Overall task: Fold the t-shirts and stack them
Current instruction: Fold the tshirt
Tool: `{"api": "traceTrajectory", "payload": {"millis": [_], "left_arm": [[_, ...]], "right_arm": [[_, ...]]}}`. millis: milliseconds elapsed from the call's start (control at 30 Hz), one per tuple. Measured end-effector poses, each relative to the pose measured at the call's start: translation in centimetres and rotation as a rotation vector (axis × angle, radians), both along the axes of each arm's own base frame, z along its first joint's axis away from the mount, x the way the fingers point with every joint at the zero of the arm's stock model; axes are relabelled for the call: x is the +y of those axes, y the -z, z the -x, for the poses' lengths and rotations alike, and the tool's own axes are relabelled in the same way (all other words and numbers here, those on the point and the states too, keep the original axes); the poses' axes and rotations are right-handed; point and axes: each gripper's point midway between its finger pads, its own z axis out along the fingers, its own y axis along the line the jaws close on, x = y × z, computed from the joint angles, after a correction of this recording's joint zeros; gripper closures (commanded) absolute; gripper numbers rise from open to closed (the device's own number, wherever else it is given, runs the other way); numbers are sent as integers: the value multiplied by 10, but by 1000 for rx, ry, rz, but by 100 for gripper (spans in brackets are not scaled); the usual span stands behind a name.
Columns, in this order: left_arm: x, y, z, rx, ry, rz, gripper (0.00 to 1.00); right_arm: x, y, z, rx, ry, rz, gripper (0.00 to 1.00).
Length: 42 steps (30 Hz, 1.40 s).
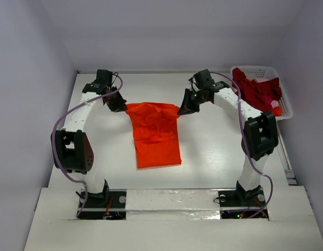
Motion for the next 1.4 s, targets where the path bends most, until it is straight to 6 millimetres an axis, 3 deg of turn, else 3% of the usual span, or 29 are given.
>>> {"api": "traceTrajectory", "payload": {"millis": [167,533,867,1400], "left_arm": [[-1,1,13,8,5,0,100],[-2,-25,25,-46,12,19,100],[-7,-12,53,-11,13,57,100],[-14,-27,50,-39,15,97,100]], "right_arm": [[-4,4,11,14,-6,9,100],[-4,-8,33,-5,-31,0,100],[-4,-4,43,10,-46,9,100],[-2,-6,56,8,-64,9,100]]}}
